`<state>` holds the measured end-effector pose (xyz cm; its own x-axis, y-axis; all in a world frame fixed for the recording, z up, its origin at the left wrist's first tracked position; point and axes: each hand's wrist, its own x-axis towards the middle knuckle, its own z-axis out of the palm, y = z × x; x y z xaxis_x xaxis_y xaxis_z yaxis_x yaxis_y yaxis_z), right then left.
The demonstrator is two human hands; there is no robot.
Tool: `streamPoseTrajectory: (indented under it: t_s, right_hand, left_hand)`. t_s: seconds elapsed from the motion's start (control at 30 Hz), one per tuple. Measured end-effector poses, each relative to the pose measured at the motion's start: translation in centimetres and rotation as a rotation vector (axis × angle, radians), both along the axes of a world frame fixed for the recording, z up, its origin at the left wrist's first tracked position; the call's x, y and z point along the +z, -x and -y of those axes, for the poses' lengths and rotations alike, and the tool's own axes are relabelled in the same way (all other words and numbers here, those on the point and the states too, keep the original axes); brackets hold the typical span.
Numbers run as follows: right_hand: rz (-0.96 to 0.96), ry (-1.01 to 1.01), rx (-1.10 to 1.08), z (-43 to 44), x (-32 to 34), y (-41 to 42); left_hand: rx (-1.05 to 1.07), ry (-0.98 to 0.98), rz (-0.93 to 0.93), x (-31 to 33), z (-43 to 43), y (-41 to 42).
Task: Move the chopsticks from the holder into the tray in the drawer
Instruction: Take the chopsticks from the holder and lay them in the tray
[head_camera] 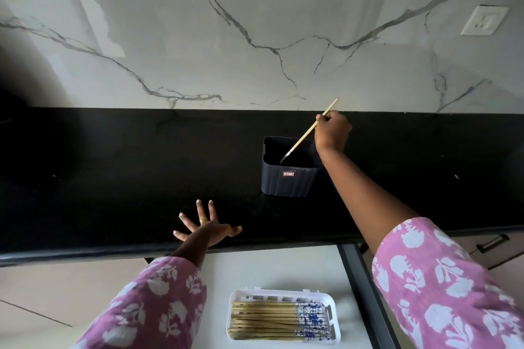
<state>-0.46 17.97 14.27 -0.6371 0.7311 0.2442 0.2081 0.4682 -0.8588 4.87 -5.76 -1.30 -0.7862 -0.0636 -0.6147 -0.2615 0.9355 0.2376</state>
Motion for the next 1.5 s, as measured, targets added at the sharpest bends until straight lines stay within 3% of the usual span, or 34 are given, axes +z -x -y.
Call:
streamPoseTrajectory:
  t_s: [0.17, 0.43, 0.77, 1.0, 1.13, 1.3, 1.43, 1.5]
  right_hand:
    - [-0.177, 0.004, -0.014, -0.5, 1.3, -2.3]
    - [-0.293, 0.062, 0.268, 1.1, 0.4, -6.7]
    - [0.121, -0.186, 0.713, 5.2, -9.3, -12.6]
    - [0.587, -0.5, 1.127, 8.4, -19.5, -17.2]
    - [0.719, -0.697, 1.254, 9.5, -23.2, -19.5]
    - [0.907, -0.673, 1.251, 9.8, -26.8, -20.3]
    - [0.933, -0.682, 1.287, 9.5, -27.8, -20.3]
    - [0.935, -0.552, 1.253, 9.3, -29.1, -20.7]
  left_hand:
    - [0.003, -0.01, -0.006, -0.1, 0.3, -0.1]
    - [-0.025, -0.02, -0.087, -0.5, 0.7, -1.0]
    - [-0.062, -0.005, -0.129, -0.8, 0.8, -1.6]
    - [-0.056, -0.007, -0.144, -1.3, 0.9, -1.4]
    - [-0.045, -0.006, -0.143, -1.6, 0.7, -1.2]
    - [-0.031, 0.005, -0.146, -1.9, 0.5, -0.8]
    - [-0.018, 0.015, -0.134, -2.2, 0.4, -0.4]
    - [-0.02, 0.02, -0.136, -2.3, 0.3, -0.2]
